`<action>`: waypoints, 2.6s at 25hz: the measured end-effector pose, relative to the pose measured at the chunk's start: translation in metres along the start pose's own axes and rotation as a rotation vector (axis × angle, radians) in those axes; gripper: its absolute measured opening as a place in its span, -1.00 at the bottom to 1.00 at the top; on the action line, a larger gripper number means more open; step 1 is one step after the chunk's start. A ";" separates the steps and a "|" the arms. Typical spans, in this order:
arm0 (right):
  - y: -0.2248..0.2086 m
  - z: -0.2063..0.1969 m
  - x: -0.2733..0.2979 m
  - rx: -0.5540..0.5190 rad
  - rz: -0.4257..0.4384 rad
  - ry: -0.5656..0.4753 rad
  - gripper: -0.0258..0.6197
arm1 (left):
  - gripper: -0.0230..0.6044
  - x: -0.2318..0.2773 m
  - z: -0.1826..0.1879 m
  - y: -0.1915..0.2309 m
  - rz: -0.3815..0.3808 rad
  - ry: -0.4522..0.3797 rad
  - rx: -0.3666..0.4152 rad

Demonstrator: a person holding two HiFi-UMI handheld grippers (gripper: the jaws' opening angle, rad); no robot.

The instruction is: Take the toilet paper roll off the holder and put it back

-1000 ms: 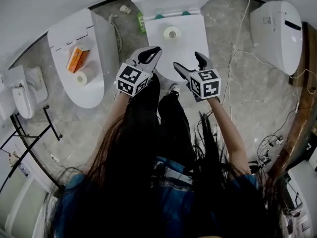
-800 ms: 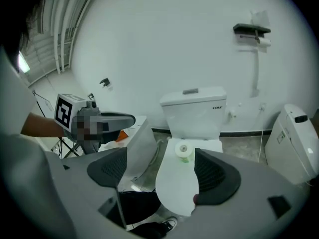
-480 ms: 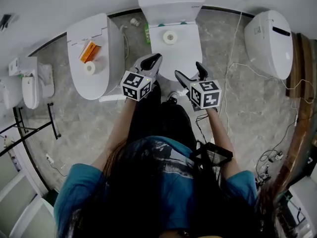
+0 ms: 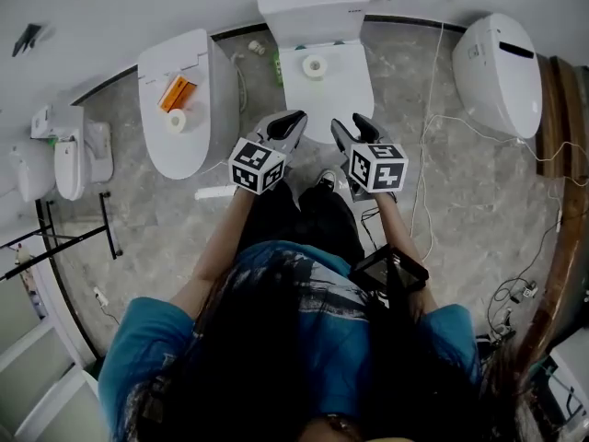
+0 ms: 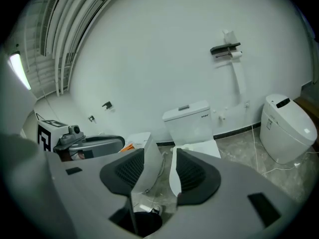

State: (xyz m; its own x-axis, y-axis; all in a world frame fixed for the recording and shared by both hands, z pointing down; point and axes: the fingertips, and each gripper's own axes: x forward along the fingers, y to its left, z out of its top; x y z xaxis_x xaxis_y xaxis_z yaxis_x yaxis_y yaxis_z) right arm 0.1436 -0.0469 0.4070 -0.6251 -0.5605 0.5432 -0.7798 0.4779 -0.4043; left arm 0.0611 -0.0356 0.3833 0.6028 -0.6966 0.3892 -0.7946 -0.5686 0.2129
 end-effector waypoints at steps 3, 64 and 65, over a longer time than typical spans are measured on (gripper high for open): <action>0.002 -0.001 -0.008 -0.016 -0.039 -0.020 -0.64 | -0.87 -0.009 0.000 -0.009 -0.020 -0.002 0.003; 0.303 -0.213 -0.114 -0.047 -0.204 -0.044 -0.85 | -0.87 -0.337 -0.131 -0.085 -0.258 -0.038 0.118; 0.301 -0.214 -0.118 -0.043 -0.204 -0.046 -0.85 | -0.87 -0.337 -0.131 -0.089 -0.258 -0.035 0.120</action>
State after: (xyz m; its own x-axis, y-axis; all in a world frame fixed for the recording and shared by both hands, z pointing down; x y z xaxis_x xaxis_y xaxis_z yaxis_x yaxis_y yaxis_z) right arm -0.0103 0.3078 0.3789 -0.4563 -0.6783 0.5760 -0.8887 0.3796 -0.2569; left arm -0.0806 0.3068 0.3509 0.7880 -0.5355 0.3038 -0.6012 -0.7755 0.1926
